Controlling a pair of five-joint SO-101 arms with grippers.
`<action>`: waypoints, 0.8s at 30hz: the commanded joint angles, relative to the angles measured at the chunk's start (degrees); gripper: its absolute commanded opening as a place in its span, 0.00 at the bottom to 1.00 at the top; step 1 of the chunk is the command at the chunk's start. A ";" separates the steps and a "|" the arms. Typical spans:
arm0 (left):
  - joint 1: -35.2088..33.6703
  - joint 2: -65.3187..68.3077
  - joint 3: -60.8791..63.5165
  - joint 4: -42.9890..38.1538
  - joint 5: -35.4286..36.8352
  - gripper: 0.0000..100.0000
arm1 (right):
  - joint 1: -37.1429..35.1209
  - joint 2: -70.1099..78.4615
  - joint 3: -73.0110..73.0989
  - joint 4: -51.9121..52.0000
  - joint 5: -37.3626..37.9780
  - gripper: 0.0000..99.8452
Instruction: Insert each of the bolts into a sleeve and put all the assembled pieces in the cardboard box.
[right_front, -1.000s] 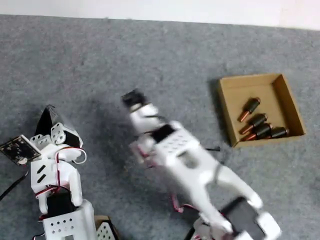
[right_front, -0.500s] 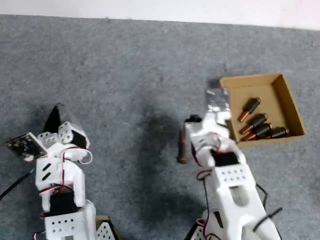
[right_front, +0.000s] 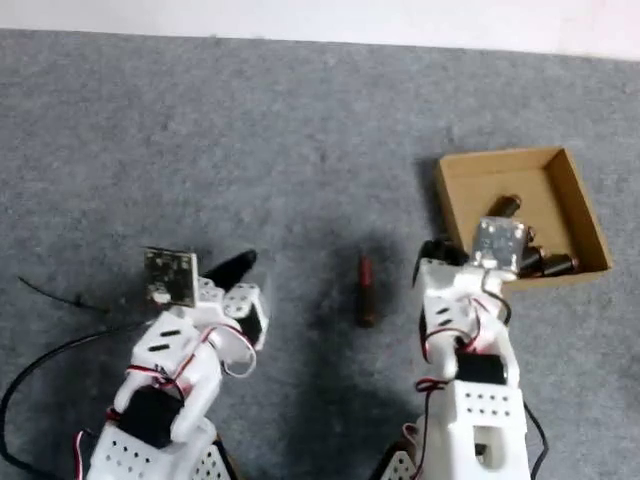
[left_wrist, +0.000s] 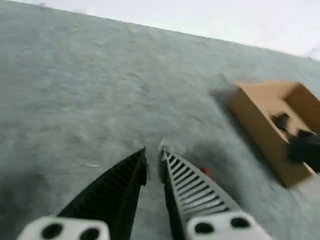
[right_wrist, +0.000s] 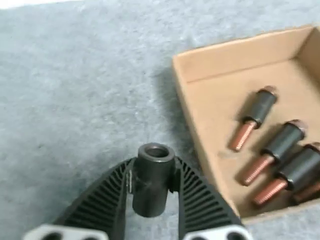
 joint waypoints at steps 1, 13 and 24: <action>5.76 4.18 -3.30 0.18 -1.23 0.07 | 1.01 -5.23 1.71 -1.54 0.18 0.00; 16.92 63.43 -30.99 -13.71 -2.11 0.07 | 4.18 -15.69 7.43 -1.36 0.26 0.00; 18.15 96.22 -52.88 -13.63 0.44 0.08 | 6.99 -20.00 9.27 -1.36 0.18 0.00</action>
